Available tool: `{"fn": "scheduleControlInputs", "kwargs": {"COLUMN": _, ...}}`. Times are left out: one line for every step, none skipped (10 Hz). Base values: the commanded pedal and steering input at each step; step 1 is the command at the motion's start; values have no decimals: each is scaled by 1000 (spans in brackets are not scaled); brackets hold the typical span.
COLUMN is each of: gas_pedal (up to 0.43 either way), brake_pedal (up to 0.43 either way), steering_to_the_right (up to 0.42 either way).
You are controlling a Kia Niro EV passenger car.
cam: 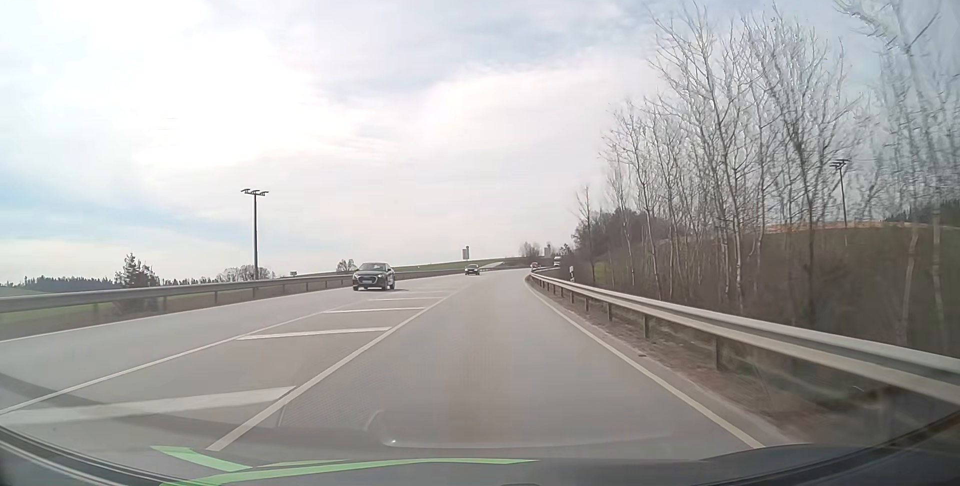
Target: Follow the waypoints while adhering to traffic rules and regulations
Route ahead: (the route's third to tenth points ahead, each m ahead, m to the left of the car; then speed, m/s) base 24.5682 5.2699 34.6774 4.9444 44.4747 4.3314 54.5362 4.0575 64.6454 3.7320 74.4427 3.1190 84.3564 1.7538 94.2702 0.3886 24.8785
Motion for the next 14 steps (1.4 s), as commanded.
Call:
{"fn": "scheduleControlInputs", "kwargs": {"gas_pedal": 240, "brake_pedal": 0, "steering_to_the_right": 9}}
{"fn": "scheduleControlInputs", "kwargs": {"gas_pedal": 240, "brake_pedal": 0, "steering_to_the_right": 10}}
{"fn": "scheduleControlInputs", "kwargs": {"gas_pedal": 240, "brake_pedal": 0, "steering_to_the_right": 9}}
{"fn": "scheduleControlInputs", "kwargs": {"gas_pedal": 240, "brake_pedal": 0, "steering_to_the_right": 9}}
{"fn": "scheduleControlInputs", "kwargs": {"gas_pedal": 240, "brake_pedal": 0, "steering_to_the_right": 9}}
{"fn": "scheduleControlInputs", "kwargs": {"gas_pedal": 240, "brake_pedal": 0, "steering_to_the_right": 8}}
{"fn": "scheduleControlInputs", "kwargs": {"gas_pedal": 240, "brake_pedal": 0, "steering_to_the_right": 8}}
{"fn": "scheduleControlInputs", "kwargs": {"gas_pedal": 240, "brake_pedal": 0, "steering_to_the_right": 8}}
{"fn": "scheduleControlInputs", "kwargs": {"gas_pedal": 240, "brake_pedal": 0, "steering_to_the_right": 8}}
{"fn": "scheduleControlInputs", "kwargs": {"gas_pedal": 240, "brake_pedal": 0, "steering_to_the_right": 8}}
{"fn": "scheduleControlInputs", "kwargs": {"gas_pedal": 240, "brake_pedal": 0, "steering_to_the_right": 8}}
{"fn": "scheduleControlInputs", "kwargs": {"gas_pedal": 240, "brake_pedal": 0, "steering_to_the_right": 8}}
{"fn": "scheduleControlInputs", "kwargs": {"gas_pedal": 240, "brake_pedal": 0, "steering_to_the_right": 7}}
{"fn": "scheduleControlInputs", "kwargs": {"gas_pedal": 240, "brake_pedal": 0, "steering_to_the_right": 7}}
